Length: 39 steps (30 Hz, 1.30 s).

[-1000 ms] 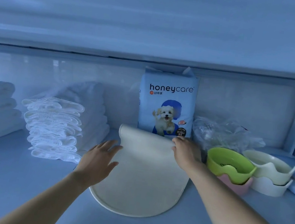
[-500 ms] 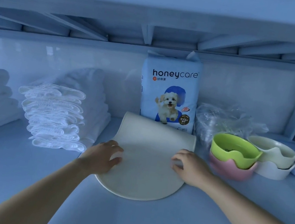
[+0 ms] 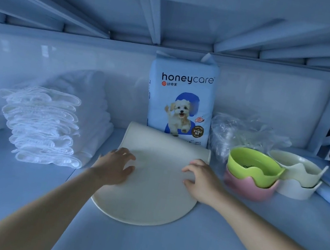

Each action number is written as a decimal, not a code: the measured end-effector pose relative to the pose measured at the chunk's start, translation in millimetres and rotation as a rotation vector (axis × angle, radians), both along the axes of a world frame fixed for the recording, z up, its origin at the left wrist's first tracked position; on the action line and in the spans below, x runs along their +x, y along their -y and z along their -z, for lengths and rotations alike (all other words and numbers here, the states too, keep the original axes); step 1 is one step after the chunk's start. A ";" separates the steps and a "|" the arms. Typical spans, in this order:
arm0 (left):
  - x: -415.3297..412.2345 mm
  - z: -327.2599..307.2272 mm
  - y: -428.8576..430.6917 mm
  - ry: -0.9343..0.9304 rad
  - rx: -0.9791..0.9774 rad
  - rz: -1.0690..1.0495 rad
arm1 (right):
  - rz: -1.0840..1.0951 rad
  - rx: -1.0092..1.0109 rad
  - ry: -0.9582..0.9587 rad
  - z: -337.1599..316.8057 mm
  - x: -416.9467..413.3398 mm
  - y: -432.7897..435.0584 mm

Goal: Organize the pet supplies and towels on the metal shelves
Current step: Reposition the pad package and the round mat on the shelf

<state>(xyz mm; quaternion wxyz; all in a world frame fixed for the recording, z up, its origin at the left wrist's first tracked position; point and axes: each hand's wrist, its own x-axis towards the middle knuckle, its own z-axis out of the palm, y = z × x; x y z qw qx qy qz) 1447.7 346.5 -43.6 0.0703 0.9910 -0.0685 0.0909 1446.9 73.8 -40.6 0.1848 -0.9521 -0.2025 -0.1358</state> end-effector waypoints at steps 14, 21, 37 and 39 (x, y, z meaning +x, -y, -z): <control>12.2 1.4 -9.3 -0.035 -0.083 -0.077 | 0.106 0.112 0.019 -5.2 13.3 -16.3; 9.7 7.5 9.8 0.030 -0.119 0.101 | 0.169 -0.005 0.073 -20.1 35.2 3.4; 49.9 -12.1 12.8 -0.013 -0.231 -0.148 | 0.063 -0.166 0.004 -26.6 77.5 -23.9; 51.1 -11.2 10.3 -0.001 -0.289 -0.135 | 0.060 -0.195 -0.010 -29.3 87.4 -26.4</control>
